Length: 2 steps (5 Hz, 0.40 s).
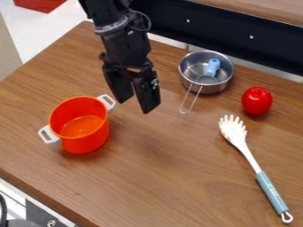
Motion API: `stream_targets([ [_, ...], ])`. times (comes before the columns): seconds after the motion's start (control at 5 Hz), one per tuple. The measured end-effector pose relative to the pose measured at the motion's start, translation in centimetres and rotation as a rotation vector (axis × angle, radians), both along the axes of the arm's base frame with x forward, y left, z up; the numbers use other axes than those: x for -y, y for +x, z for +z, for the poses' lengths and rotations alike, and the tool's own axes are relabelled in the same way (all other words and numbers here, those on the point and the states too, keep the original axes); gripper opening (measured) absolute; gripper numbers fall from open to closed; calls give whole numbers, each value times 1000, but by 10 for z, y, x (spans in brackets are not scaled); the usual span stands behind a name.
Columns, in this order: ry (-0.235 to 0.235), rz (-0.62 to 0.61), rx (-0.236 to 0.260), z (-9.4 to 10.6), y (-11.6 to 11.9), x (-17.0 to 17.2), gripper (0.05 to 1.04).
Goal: Place the noodle spoon between the two pans
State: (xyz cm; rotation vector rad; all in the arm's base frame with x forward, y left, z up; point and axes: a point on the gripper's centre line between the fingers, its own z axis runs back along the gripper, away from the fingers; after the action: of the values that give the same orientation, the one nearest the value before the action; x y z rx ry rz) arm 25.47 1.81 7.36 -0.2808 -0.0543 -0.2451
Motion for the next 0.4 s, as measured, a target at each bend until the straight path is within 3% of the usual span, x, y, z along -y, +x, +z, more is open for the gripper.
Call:
stream_targets([
  [0.2, -7, 5, -20, -5, -3, 1, 995],
  [0.4, -43, 73, -2, -7, 0, 12, 995],
])
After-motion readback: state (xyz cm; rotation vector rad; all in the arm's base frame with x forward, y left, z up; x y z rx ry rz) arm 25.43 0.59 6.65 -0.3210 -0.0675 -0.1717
